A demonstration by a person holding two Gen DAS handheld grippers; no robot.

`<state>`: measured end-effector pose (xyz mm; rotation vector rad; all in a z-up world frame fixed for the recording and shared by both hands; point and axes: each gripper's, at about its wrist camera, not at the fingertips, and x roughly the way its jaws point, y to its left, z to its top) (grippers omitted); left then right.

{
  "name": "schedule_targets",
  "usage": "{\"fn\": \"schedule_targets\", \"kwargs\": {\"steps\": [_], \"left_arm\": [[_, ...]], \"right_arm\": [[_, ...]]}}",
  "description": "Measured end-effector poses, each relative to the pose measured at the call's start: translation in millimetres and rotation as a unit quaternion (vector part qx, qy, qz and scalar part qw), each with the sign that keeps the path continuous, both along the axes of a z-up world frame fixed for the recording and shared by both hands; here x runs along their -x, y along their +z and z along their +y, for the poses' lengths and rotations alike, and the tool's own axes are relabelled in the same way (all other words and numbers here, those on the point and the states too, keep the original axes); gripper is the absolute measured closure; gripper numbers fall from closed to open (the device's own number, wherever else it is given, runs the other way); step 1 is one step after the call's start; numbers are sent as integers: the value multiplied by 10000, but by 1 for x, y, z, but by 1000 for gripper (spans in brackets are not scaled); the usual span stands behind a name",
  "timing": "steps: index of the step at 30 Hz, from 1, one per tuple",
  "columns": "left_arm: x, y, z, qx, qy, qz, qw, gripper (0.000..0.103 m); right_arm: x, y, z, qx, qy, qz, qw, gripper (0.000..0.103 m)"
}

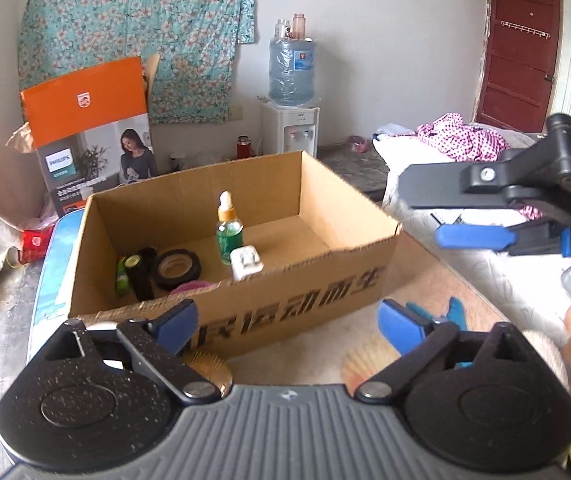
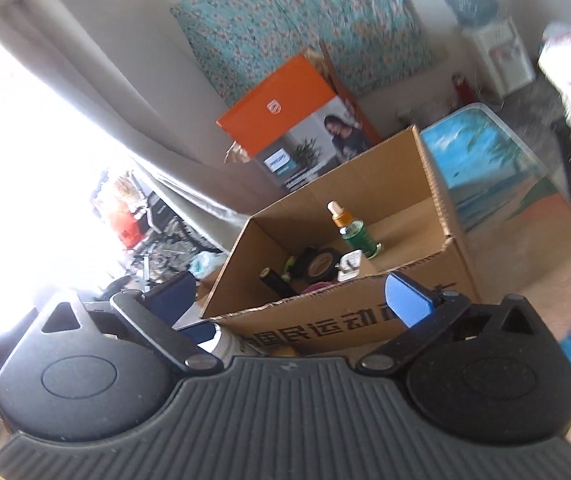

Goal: Organize rigid objects
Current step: 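Withdraw the right tool from the box toward the gold-lidded jar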

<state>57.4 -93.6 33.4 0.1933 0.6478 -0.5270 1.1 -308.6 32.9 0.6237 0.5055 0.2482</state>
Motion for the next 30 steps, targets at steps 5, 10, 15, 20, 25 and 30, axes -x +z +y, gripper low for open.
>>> {"fn": "schedule_targets", "kwargs": {"steps": [5, 10, 15, 20, 25, 30], "left_arm": [[18, -14, 18, 156, 96, -71, 9998, 4], [28, -24, 31, 496, 92, 68, 9987, 0], [35, -29, 31, 439, 156, -23, 9989, 0], [39, -33, 31, 390, 186, -109, 9990, 0], [44, -38, 28, 305, 264, -256, 9989, 0], [43, -45, 28, 429, 188, -96, 9989, 0]], "right_arm": [[25, 1, 18, 942, -227, 35, 9953, 1], [38, 1, 44, 2107, -625, 99, 9755, 1], [46, -2, 56, 2800, -1037, 7, 9544, 1], [49, 0, 56, 3179, -1151, -113, 9410, 1], [51, 4, 57, 3301, -1261, -180, 9353, 1], [51, 8, 56, 3202, -963, -157, 9423, 1]]}}
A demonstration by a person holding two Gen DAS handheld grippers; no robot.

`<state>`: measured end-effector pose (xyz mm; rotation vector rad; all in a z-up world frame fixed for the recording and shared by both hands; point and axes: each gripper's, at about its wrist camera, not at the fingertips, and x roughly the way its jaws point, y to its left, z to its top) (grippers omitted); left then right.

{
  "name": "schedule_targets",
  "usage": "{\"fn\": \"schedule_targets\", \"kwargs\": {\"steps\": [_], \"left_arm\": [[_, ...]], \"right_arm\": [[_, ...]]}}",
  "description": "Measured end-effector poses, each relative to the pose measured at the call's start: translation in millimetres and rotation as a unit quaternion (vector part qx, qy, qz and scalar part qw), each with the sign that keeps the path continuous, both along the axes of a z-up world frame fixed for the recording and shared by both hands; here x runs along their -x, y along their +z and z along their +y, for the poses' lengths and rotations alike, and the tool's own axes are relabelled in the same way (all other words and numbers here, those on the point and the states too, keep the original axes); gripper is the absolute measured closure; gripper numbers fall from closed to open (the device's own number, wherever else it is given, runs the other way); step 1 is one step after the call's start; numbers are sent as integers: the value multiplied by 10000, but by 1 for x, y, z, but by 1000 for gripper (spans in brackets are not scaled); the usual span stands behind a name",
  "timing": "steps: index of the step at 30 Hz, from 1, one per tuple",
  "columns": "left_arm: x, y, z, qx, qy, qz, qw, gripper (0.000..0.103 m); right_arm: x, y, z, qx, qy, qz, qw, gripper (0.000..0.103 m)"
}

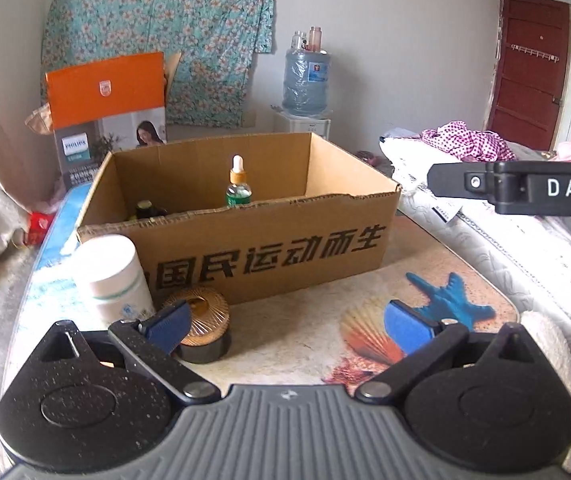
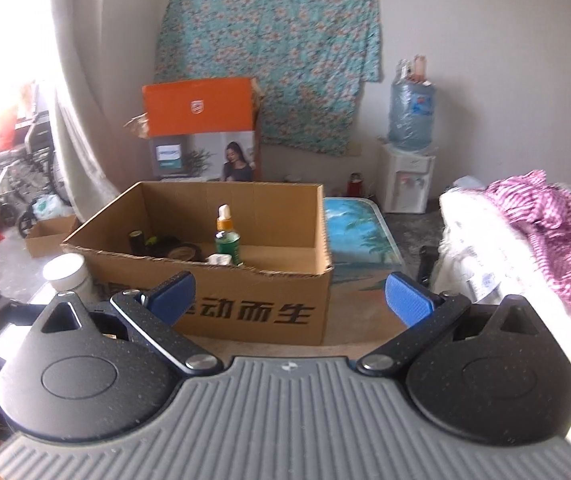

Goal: Organize rigid objects
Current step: 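Withdraw the right tool from the box toward the gold-lidded jar, then close the right tool around the gold-lidded dark jar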

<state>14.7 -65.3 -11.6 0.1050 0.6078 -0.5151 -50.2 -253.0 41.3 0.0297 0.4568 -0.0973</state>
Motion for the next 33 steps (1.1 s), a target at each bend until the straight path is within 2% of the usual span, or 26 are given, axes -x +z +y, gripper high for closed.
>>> {"fn": "schedule_targets", "kwargs": {"steps": [8, 15, 20, 25, 29, 33], "left_arm": [[-1, -11, -2, -85, -42, 106, 9999, 0], [-9, -20, 10, 271, -167, 408, 9987, 0], [-20, -30, 14, 260, 47, 625, 9977, 0], [-32, -45, 15, 206, 258, 801, 9962, 0], [-35, -53, 12, -78, 315, 644, 9974, 0], [-40, -58, 13, -43, 232, 580, 9980, 0]], "right_arm": [[-9, -5, 13, -186, 398, 206, 9988, 1], [-28, -12, 18, -448, 597, 417, 9963, 1], [-40, -18, 29, -374, 652, 539, 9957, 1], [-60, -28, 37, -711, 1122, 748, 9883, 1], [-80, -43, 50, -982, 1558, 952, 9783, 1], [-97, -58, 63, -1079, 1840, 996, 9719, 2]]}}
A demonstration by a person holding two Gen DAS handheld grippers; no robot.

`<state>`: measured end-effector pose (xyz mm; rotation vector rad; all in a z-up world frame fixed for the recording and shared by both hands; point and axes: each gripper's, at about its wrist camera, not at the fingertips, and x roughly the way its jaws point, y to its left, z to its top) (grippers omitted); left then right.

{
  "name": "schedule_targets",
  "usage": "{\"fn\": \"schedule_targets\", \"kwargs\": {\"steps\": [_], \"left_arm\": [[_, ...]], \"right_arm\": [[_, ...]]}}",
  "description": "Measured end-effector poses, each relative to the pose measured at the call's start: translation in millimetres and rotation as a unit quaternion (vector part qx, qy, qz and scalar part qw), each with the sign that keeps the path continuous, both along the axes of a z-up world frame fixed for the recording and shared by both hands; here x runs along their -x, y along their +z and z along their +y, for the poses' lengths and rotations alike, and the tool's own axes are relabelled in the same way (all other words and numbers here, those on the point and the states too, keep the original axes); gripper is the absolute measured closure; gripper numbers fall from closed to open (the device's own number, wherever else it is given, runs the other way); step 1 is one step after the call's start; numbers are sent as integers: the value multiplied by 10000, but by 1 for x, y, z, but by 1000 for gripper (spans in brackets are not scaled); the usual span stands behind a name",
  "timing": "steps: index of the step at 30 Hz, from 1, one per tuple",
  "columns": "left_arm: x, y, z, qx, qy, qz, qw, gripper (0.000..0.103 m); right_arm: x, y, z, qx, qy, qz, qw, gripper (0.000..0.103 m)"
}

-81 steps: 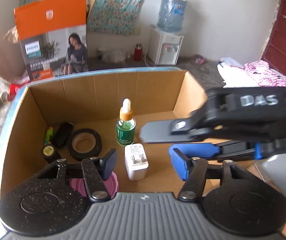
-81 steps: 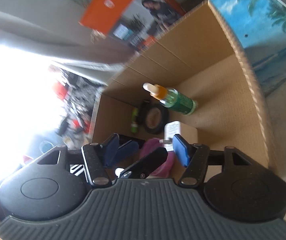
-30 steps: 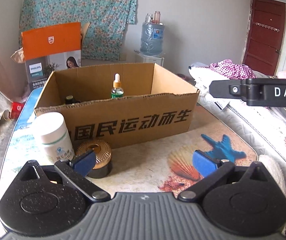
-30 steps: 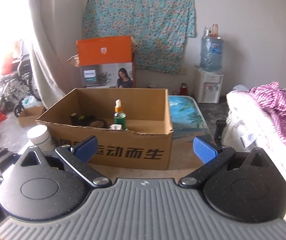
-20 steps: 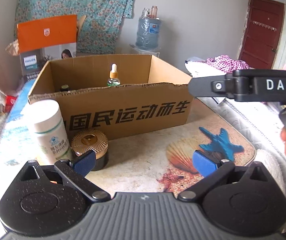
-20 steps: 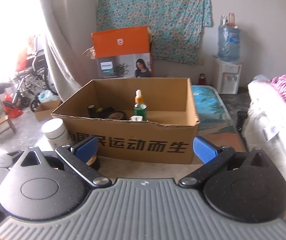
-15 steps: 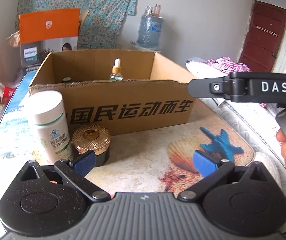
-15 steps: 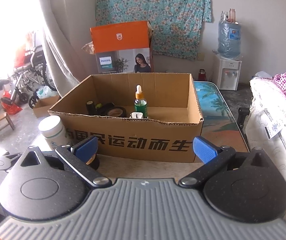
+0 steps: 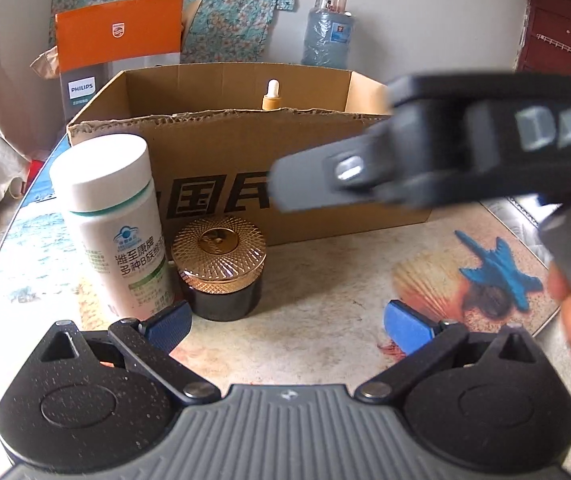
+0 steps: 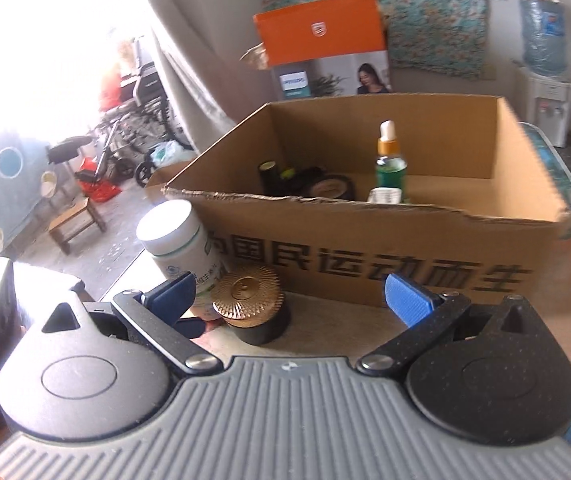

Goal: Organize rigid objects
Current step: 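Close the right tool around the gold-lidded dark jar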

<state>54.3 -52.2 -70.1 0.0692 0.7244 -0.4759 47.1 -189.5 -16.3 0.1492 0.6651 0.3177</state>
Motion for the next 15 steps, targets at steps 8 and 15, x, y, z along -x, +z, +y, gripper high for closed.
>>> {"fn": "schedule_targets", "kwargs": {"steps": [8, 15], "left_arm": [[-13, -7, 6, 35, 141, 7, 9999, 6], [-23, -9, 3, -6, 182, -9, 9998, 13]], "right_arm": [[-38, -26, 7, -587, 486, 588, 9954, 36], [-61, -46, 10, -1014, 642, 971, 9880, 54]]}}
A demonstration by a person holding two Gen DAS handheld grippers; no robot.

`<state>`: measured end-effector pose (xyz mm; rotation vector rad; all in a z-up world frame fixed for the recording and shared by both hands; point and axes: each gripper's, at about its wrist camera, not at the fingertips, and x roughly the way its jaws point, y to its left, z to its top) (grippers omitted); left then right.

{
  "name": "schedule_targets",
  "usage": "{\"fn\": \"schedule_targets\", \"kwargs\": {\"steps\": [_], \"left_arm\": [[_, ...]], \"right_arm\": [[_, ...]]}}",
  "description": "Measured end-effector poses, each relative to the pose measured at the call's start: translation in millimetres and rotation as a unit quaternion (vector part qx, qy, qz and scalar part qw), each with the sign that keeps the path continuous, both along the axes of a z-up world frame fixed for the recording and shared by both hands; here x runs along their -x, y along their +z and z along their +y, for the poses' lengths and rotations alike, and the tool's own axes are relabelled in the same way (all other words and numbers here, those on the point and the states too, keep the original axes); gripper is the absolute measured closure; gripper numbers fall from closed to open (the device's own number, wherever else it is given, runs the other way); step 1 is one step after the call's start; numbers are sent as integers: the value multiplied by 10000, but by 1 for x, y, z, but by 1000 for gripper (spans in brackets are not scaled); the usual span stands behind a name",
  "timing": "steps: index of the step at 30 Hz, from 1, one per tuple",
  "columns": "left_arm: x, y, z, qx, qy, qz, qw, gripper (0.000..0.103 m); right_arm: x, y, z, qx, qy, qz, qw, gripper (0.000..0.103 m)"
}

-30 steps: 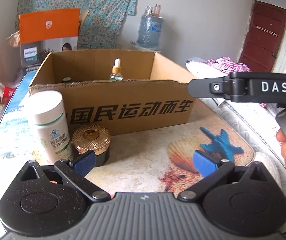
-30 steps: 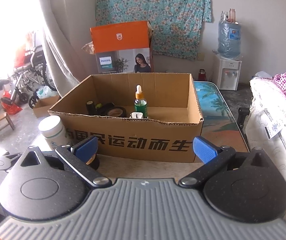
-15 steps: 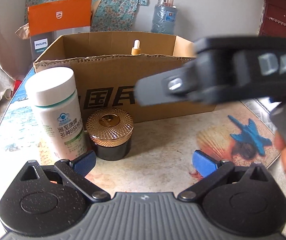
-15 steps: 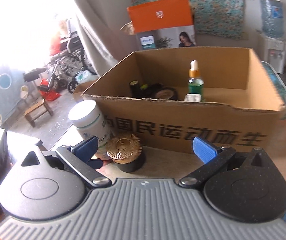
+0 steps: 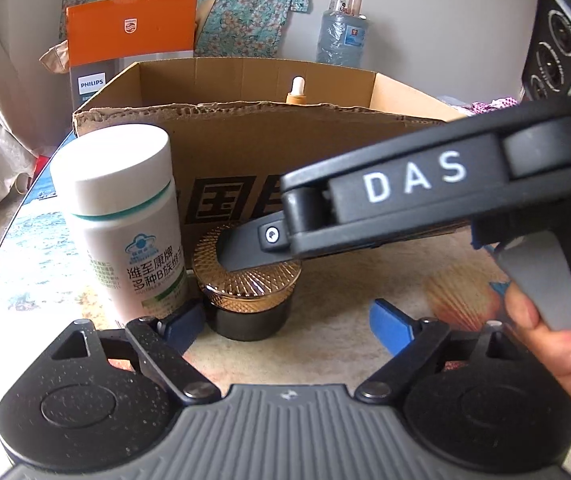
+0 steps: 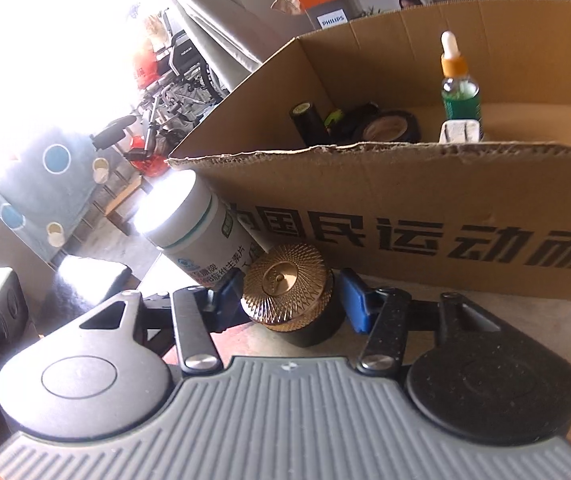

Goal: Organize rigid objects
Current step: 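Close the right tool around the gold-lidded dark jar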

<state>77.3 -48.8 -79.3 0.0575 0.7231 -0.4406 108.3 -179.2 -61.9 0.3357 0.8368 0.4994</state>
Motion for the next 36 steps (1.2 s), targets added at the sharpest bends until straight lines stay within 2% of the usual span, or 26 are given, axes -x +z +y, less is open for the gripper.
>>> {"fn": "schedule_targets", "kwargs": {"steps": [5, 12, 18, 25, 36], "left_arm": [[0, 1, -2, 17, -26, 21, 10000, 13], [4, 5, -13, 50, -254, -20, 9997, 13], [7, 9, -25, 164, -495, -4, 9986, 14], [3, 10, -30, 35, -263, -49, 9996, 17], [-12, 2, -36, -143, -229, -47, 9996, 18]], "right_arm": [[-6, -1, -3, -99, -33, 92, 9999, 58], [6, 3, -13, 86, -141, 119, 9998, 58], [19, 4, -31, 24, -327, 196, 9993, 57], [25, 7, -47, -132, -534, 94, 9984, 57], [-2, 0, -35, -135, -268, 138, 9995, 51]]}}
